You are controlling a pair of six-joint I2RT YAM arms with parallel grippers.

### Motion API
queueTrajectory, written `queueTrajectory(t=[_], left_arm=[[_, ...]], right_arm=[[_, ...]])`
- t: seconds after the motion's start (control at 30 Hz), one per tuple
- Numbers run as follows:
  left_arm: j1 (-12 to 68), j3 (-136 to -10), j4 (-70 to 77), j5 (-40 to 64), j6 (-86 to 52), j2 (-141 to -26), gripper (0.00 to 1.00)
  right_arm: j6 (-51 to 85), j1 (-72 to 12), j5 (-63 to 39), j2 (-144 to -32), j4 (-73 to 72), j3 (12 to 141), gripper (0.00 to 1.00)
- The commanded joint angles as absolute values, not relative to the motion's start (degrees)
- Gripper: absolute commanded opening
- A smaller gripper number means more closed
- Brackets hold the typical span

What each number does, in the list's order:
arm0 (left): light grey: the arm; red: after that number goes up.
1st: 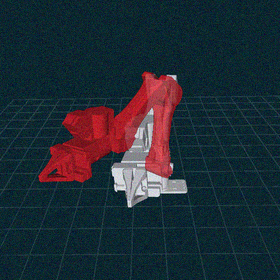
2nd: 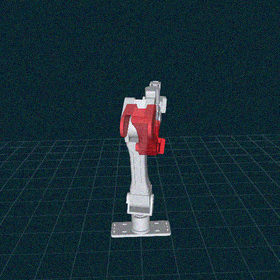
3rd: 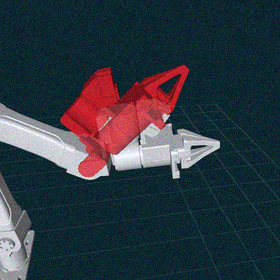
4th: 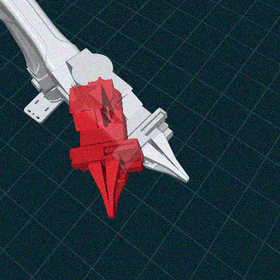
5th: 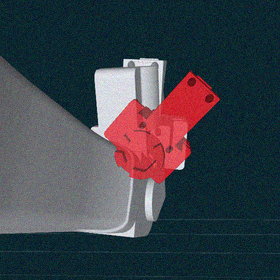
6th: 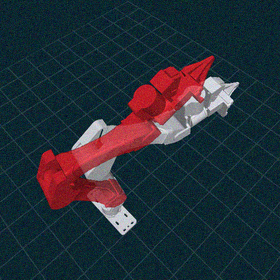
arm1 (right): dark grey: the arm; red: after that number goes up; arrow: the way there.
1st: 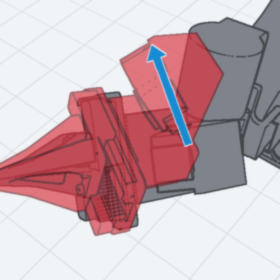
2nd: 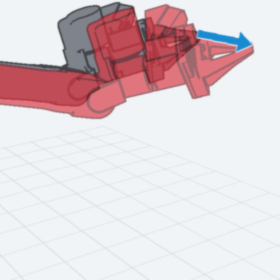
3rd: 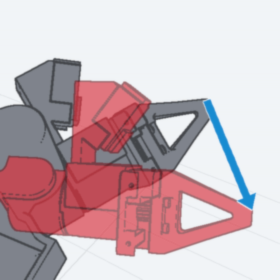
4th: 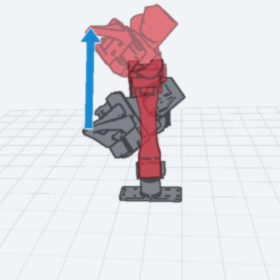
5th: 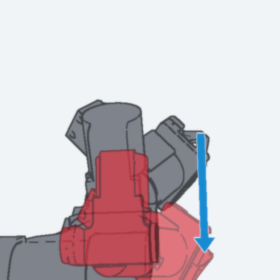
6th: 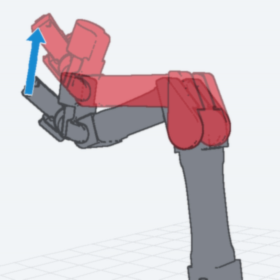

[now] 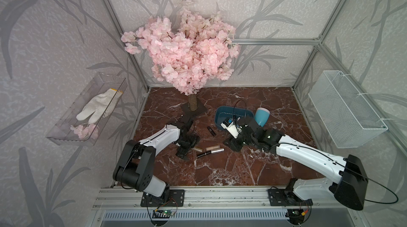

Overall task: Put the lipstick into the storage box
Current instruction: Pick up the lipstick at the center of the board.

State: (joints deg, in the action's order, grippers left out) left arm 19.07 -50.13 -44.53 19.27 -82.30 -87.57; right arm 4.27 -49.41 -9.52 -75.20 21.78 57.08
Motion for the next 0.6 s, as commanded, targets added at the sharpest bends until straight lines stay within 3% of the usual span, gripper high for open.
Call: queueTrajectory(t=[0.0, 0.23, 0.57], left_arm=[[19.25, -50.27, -43.13, 17.19, -84.71, -89.48, 0.96], [19.38, -51.96, -41.23, 16.45, -85.11, -93.37, 0.88], [19.86, -53.49, -39.47, 15.64, -85.78, -97.01, 0.68]], right_arm=[[4.79, -49.64, -10.12, -73.63, 19.34, 56.51, 0.51], [4.81, -49.66, -9.41, -73.13, 19.94, 57.13, 0.51], [4.98, -49.55, -9.23, -72.78, 19.68, 56.78, 0.51]])
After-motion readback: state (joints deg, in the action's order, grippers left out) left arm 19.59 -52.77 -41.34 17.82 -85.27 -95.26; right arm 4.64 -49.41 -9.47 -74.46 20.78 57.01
